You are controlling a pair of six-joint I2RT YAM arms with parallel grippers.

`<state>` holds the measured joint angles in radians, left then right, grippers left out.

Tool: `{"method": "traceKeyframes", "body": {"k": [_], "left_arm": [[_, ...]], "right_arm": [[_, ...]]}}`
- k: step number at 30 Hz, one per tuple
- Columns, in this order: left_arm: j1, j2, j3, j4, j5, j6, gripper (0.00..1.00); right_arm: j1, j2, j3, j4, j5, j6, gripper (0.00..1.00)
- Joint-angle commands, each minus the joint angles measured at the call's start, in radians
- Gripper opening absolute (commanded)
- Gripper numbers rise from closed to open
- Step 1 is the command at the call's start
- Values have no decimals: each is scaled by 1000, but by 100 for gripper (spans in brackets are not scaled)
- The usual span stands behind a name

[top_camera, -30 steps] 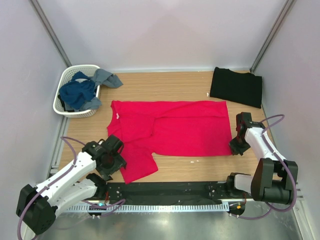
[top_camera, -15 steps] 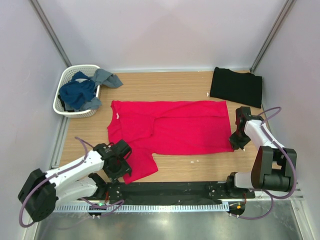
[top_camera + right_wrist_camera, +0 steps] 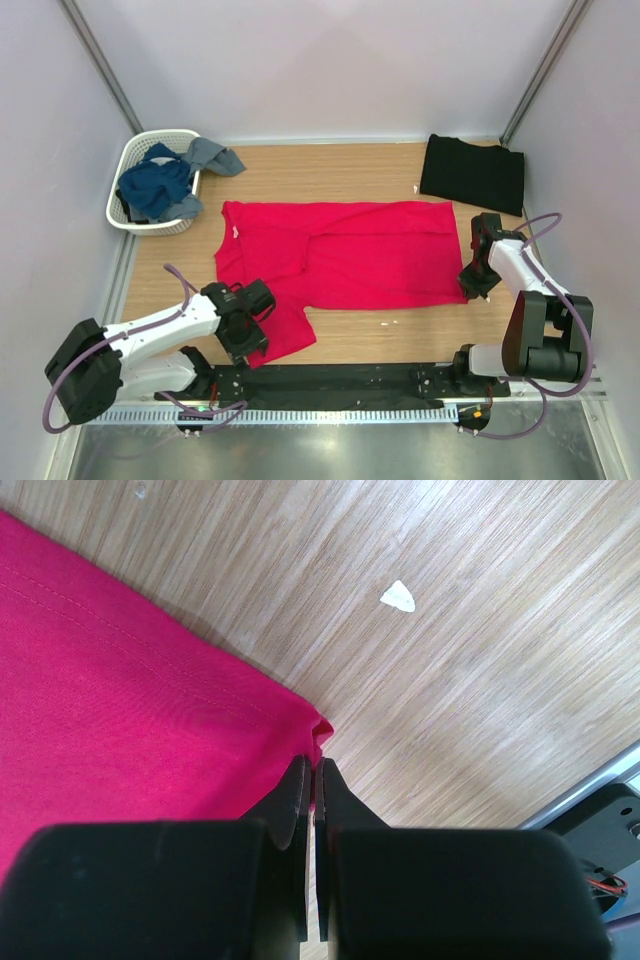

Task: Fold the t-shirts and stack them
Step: Fold the tshirt

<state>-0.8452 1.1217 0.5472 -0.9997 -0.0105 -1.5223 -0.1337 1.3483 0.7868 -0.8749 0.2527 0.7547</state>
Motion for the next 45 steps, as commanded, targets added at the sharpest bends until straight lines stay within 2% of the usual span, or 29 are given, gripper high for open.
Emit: {"method": "traceKeyframes", "body": {"k": [1,2,4,10,14,22,25,28,33,41,45], "left_arm": [[-6,-40,4,-25,-17,-44,43],[-8,-43,-4,-19,-13,-45,36],[-6,-37,-6,-20,-6,-36,33],[-6,-48,-13,-36,-2,-47,35],[-8,-48,-12,-56,-2,-41,45],[-12,-37,-46,12,4,-36,42],[-14,-40,-52,27,4,-32,33],[-12,-49,-58,38,-23,-26,18],[-14,-22,-46,39,-35,-1,2],[-12,-31,117,-98,-157,56,0],[-3,-2,224,-148,-220,147,0]], "right_arm": [[2,2,17,19,28,-3,1],[3,3,19,20,28,-3,1],[3,3,20,19,30,-9,1],[2,-3,19,20,36,-12,1],[2,11,23,22,40,-15,1],[2,-8,12,24,42,-11,1],[2,-3,17,25,40,-11,1],[3,0,19,25,39,-6,1],[2,6,20,25,43,-9,1],[2,-2,32,27,39,-5,1],[2,5,58,25,23,3,1]]}}
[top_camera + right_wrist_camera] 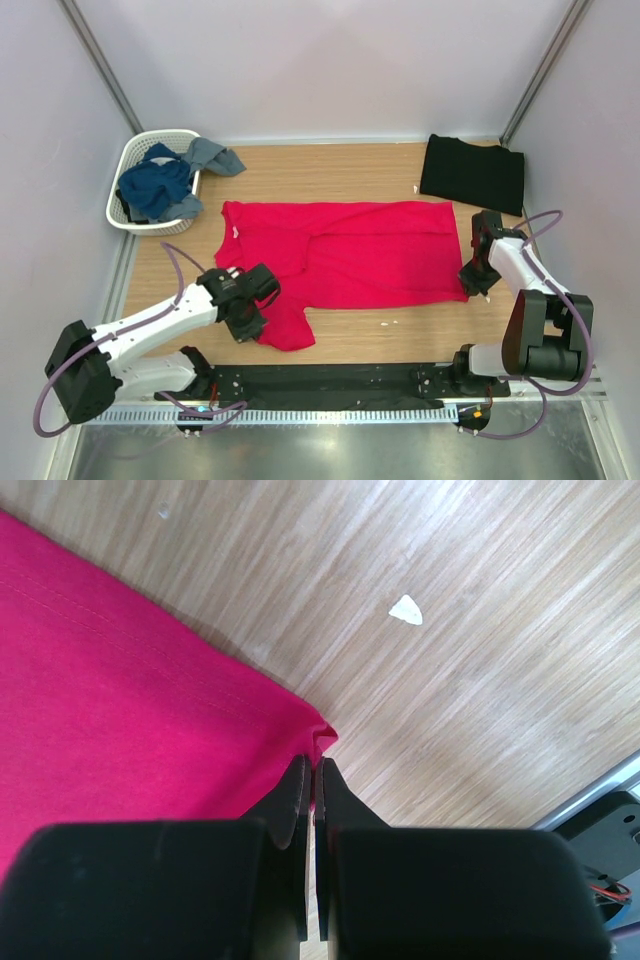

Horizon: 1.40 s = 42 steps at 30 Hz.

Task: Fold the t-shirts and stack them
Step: Fold the tshirt

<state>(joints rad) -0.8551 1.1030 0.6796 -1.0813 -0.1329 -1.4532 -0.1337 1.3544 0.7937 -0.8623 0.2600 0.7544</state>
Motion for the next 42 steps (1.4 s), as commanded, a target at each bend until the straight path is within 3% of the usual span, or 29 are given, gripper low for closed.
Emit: {"method": "traceKeyframes", "body": {"k": [1,7,17,24,30,37,42], "left_arm": [[8,26,121,-87,-123,105,0],[73,93,290,-114,-194,278,0],[290,199,569,-34,-267,618,0],[338,310,733,-8,-287,732,0],[410,357,847,-77,-335,774,0],[494,298,782,-37,-286,824,0],[516,267,788,63,-235,967,0]], "right_arm": [[2,-1,65,13,15,6,1],[2,-6,162,8,24,3,1],[2,49,272,-9,7,20,1],[2,103,311,-44,-1,36,1],[2,45,218,-69,13,40,1],[5,63,184,-115,28,31,1],[8,40,156,-115,44,43,1]]}}
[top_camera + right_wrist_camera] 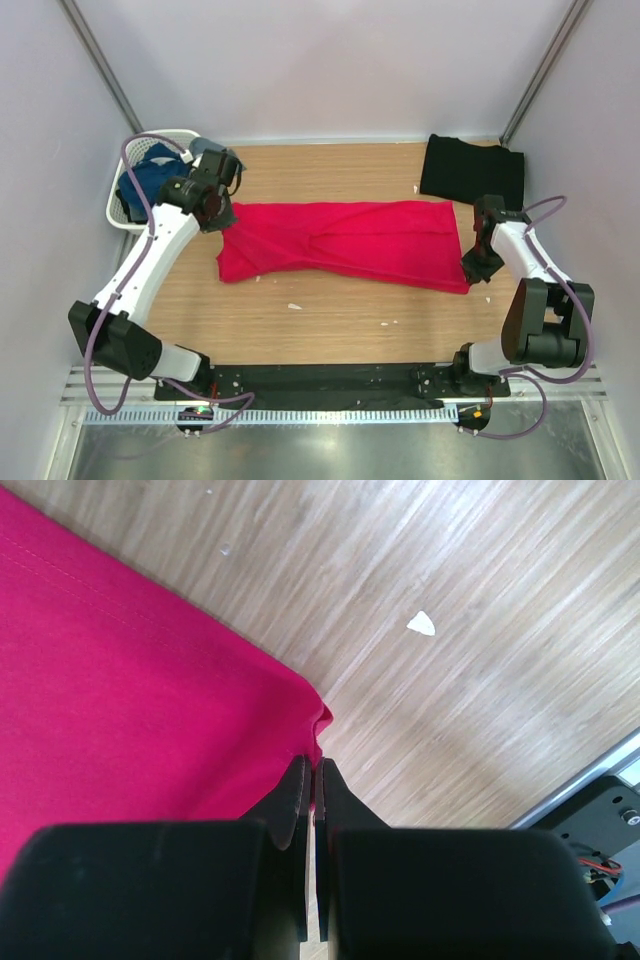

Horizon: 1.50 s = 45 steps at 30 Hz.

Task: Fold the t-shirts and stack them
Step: Fold the tshirt

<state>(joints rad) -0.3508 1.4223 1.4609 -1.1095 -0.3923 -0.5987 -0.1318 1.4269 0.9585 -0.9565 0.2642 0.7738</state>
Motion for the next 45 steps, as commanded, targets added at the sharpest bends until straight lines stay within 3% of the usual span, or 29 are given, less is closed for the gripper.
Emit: {"method": "traceKeyframes", "body": {"k": [1,11,15,20,31,45], "left_arm": [[18,-51,10,108,29,135,0],[42,85,219,191,101,418,0],[49,135,269,201,165,485,0],[49,179,260,223,219,484,0],[47,236,220,293,194,487,0],[49,236,138,309,129,438,0]], "right_arm": [[6,-43,-13,-22,40,27,1],[8,-170,-121,-45,33,85,1],[8,-140,-90,-36,61,56,1],[9,-27,44,13,89,-5,1],[8,266,289,84,67,-88,1],[23,446,491,81,30,-126,1]]}}
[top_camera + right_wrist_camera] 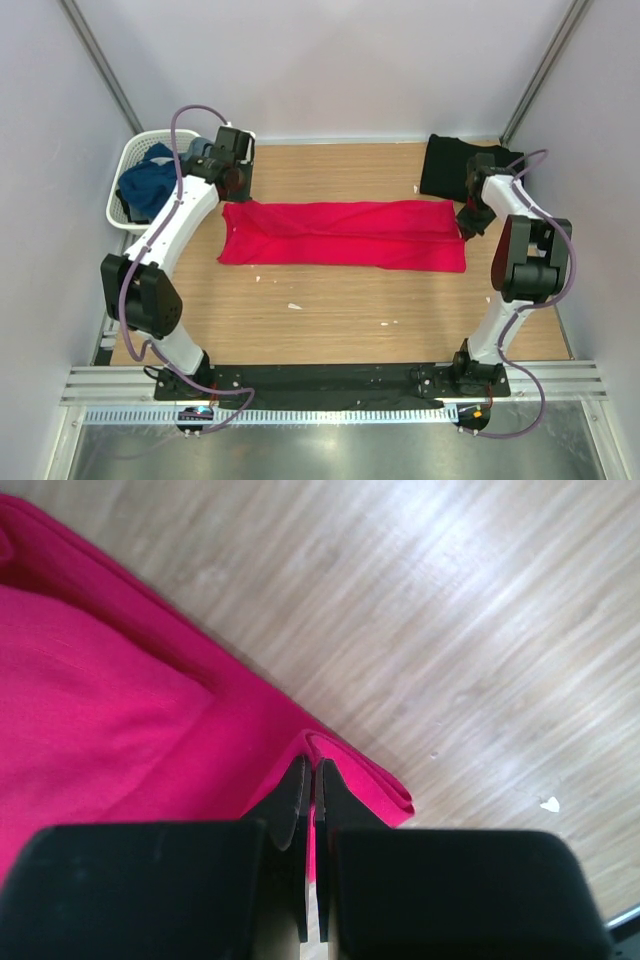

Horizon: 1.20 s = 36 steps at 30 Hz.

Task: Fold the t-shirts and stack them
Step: Fold the tshirt

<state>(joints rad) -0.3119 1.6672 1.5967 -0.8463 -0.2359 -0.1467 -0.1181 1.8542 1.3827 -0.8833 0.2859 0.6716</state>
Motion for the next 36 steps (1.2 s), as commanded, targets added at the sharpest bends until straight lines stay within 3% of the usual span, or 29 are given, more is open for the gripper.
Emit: {"method": "traceKeyframes", "body": {"k": [1,36], "left_arm": [[10,-7,0,46,-28,-16,0],[37,-12,-84,56,-36,-50,0]], "right_arm": [[12,26,76,4,7,-26,1],[67,215,269,-34,39,-59,1]]}}
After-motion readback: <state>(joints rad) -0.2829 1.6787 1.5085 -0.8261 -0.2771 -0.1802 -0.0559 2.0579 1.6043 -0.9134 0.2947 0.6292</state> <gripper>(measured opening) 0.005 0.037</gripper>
